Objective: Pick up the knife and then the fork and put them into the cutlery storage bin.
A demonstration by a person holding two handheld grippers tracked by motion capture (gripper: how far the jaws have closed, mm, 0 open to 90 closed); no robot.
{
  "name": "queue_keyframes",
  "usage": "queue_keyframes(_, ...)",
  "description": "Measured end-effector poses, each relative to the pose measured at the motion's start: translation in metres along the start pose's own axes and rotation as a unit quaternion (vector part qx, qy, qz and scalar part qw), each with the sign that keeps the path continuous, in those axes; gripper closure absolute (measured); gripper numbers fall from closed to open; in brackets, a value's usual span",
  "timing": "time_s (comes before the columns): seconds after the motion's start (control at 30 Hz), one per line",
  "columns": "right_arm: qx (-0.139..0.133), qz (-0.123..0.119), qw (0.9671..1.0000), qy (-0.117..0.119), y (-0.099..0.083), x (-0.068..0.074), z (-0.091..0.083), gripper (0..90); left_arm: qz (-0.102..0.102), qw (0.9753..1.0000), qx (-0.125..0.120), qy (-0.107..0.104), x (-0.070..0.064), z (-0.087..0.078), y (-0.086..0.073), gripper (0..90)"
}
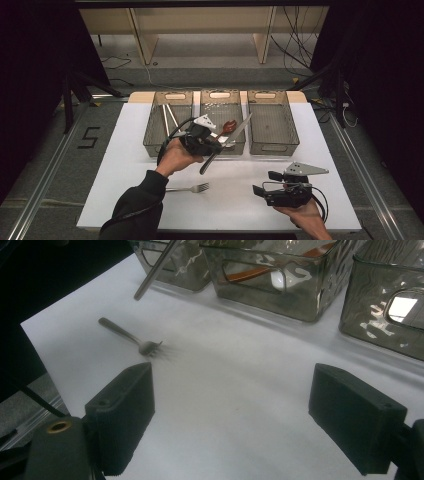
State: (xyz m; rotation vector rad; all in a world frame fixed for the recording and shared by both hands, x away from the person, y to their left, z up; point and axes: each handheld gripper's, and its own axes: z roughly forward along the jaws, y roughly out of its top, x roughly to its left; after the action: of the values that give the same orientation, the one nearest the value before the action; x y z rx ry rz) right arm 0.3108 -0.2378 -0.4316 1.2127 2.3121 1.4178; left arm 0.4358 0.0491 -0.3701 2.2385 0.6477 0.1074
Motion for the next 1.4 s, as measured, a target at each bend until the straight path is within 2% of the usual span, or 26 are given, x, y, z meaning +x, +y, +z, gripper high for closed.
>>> queue_keyframes(0.17,0.002,-0.001,1.0,0.002,-0.001,0.0,0.001,19.1,-0.008,0.9999,-0.013,-0.004,0.002,0.009,0.015,79.7)
queue_keyframes(0.2,0.002,-0.002,1.0,0.002,0.0,0.0,0.001,19.1,-0.006,0.9999,-0.014,-0.002,0.002,0.014,0.022,79.7)
queue_keyframes(0.4,0.001,-0.001,1.0,0.004,0.0,0.0,0.001,19.1,-0.011,0.9996,-0.025,0.001,0.005,0.027,0.038,79.7)
queue_keyframes(0.7,0.0,-0.001,1.0,0.007,-0.001,0.0,0.001,19.1,-0.023,0.9991,-0.034,-0.001,0.01,0.043,0.056,79.6)
queue_keyframes(0.8,0.002,0.0,1.0,0.007,-0.001,-0.001,0.001,19.0,-0.036,0.9984,-0.044,-0.004,0.013,0.052,0.065,79.7)
queue_keyframes(0.9,0.0,0.001,1.0,0.008,-0.001,-0.001,0.001,19.1,-0.034,0.9986,-0.042,-0.001,0.014,0.055,0.069,79.7)
queue_keyframes(1.2,0.001,0.001,1.0,0.009,-0.002,-0.002,0.0,19.1,-0.049,0.9976,-0.048,0.004,0.022,0.07,0.089,79.7)
queue_keyframes(1.4,0.002,0.003,0.9999,0.01,-0.002,-0.002,0.0,19.0,-0.053,0.9973,-0.05,0.002,0.021,0.079,0.098,79.7)
